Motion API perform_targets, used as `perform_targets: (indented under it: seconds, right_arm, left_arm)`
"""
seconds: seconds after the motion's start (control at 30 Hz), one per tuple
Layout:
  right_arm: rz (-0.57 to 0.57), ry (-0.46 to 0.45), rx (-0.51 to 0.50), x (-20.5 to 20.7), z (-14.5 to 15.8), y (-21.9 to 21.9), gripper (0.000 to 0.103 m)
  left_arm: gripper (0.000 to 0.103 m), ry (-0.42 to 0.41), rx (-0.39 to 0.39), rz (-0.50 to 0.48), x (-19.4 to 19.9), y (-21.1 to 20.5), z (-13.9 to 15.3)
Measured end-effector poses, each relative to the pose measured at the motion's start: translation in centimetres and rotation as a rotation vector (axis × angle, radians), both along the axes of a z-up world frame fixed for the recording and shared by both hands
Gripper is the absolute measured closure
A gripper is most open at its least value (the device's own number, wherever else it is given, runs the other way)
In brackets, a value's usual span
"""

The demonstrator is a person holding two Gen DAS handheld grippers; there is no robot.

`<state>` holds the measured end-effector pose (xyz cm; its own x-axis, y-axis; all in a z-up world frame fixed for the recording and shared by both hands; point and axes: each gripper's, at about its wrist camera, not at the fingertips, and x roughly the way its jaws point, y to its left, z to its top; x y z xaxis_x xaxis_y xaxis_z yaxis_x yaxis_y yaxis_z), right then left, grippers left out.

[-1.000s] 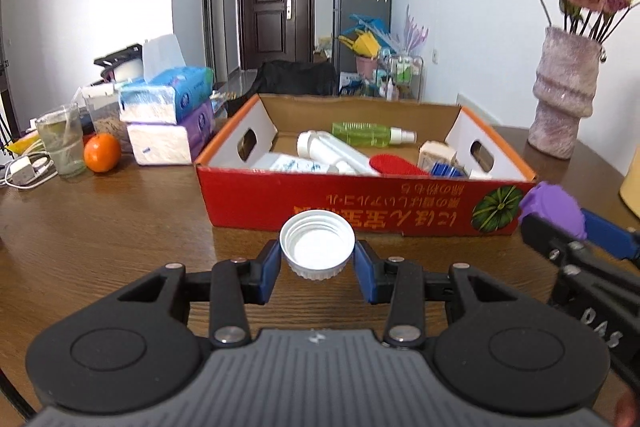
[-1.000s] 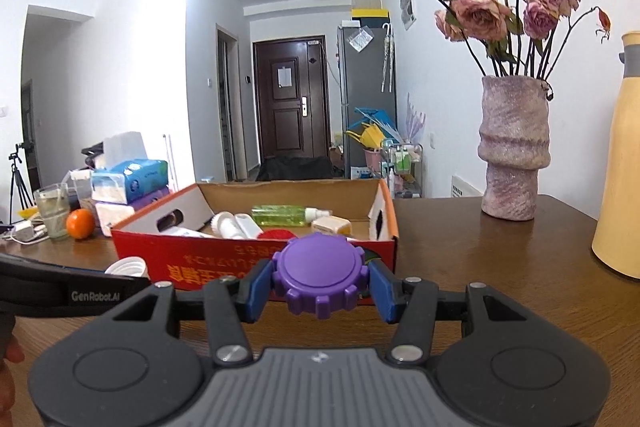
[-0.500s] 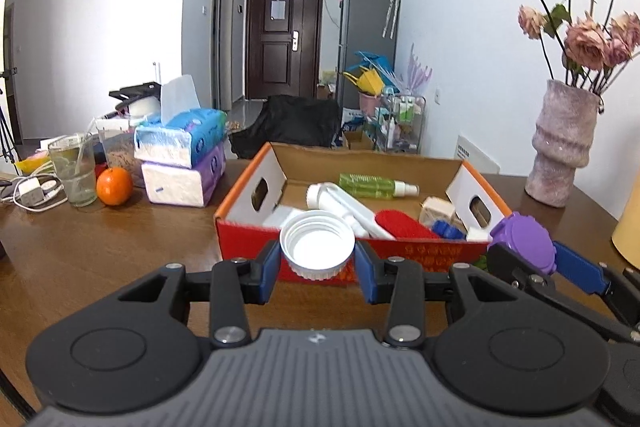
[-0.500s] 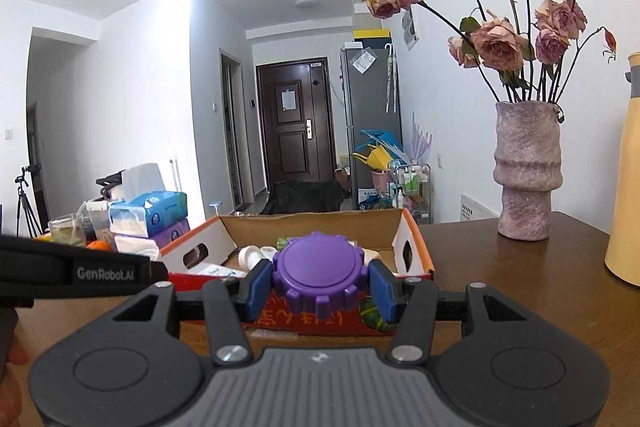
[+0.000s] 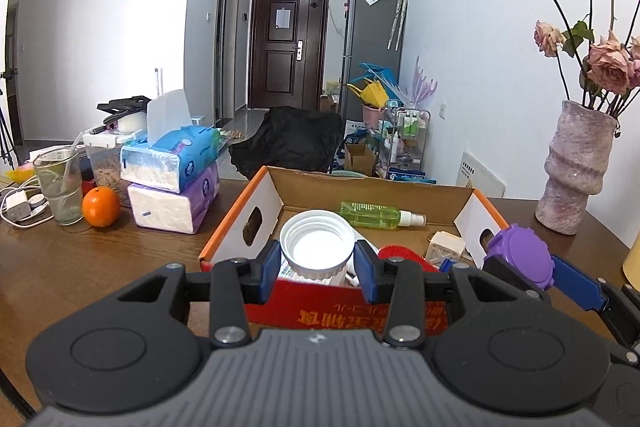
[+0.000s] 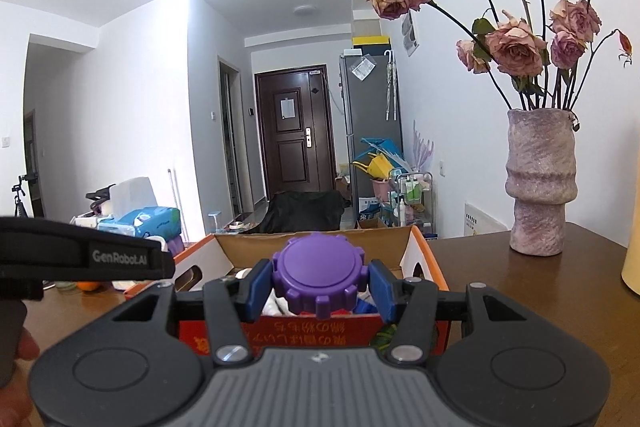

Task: Organize rigid objects
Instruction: 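Carry the white cap and purple cap with both tools over the box, then open both tools to drop the white and purple caps into the box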

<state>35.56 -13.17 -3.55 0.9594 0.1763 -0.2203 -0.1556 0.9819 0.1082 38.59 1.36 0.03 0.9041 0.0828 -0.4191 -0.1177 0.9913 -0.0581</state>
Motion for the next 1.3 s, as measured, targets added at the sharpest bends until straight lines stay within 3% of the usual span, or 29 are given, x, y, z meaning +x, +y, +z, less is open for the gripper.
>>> perform_targets:
  seconds: [1.17, 1.3]
  right_arm:
    - [0.019, 0.020, -0.063, 11.9, -1.0, 1.0, 0.052]
    - [0.017, 0.031, -0.068, 12.5, -1.1, 0.9, 0.051]
  left_arm:
    - [0.062, 0.037, 0.028, 0.020, 11.4, 1.6, -1.4]
    - [0.058, 0.043, 0.033, 0.014, 11.6, 1.8, -1.5]
